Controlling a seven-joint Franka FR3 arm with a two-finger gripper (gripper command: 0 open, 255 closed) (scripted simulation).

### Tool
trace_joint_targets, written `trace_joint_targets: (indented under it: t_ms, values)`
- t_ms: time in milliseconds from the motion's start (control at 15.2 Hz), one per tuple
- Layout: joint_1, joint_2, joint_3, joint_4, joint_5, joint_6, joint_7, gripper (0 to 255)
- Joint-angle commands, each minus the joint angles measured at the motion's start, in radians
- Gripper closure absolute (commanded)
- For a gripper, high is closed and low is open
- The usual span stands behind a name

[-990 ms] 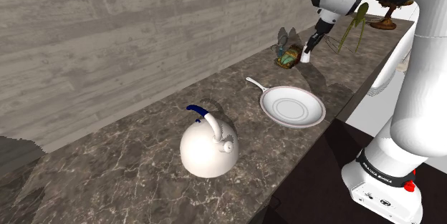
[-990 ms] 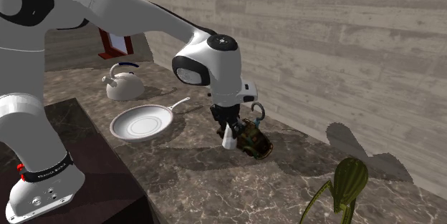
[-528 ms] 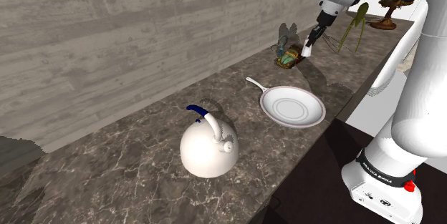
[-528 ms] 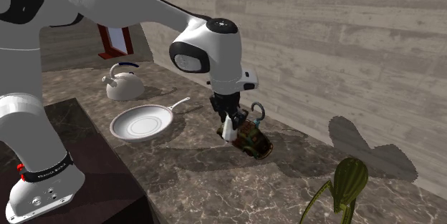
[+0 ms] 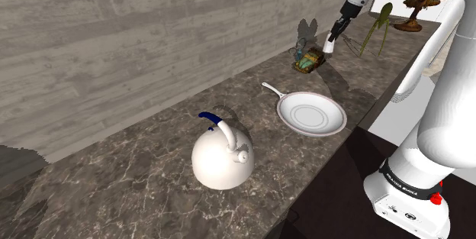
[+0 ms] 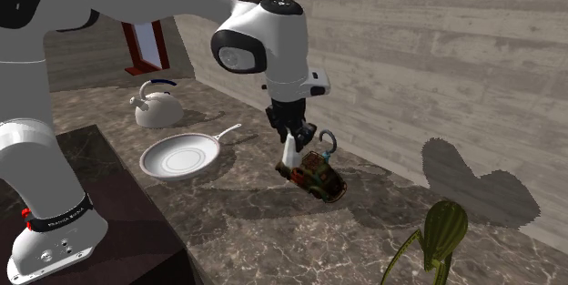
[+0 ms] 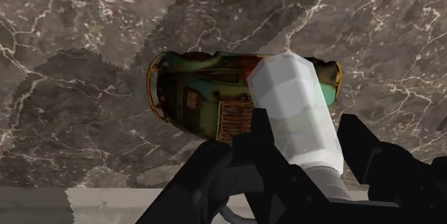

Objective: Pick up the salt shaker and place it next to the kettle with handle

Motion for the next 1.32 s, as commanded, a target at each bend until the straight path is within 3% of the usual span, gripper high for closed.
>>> trace_joint_targets:
  t_ms: [0,1254]
  values:
    - [0.000,-0.007,-0.004,0.021,-0.010,-0.024,0.010,255]
    - [-0.013,-0.035,-0.022,0.244,-0.059,-0.252,0.093,255]
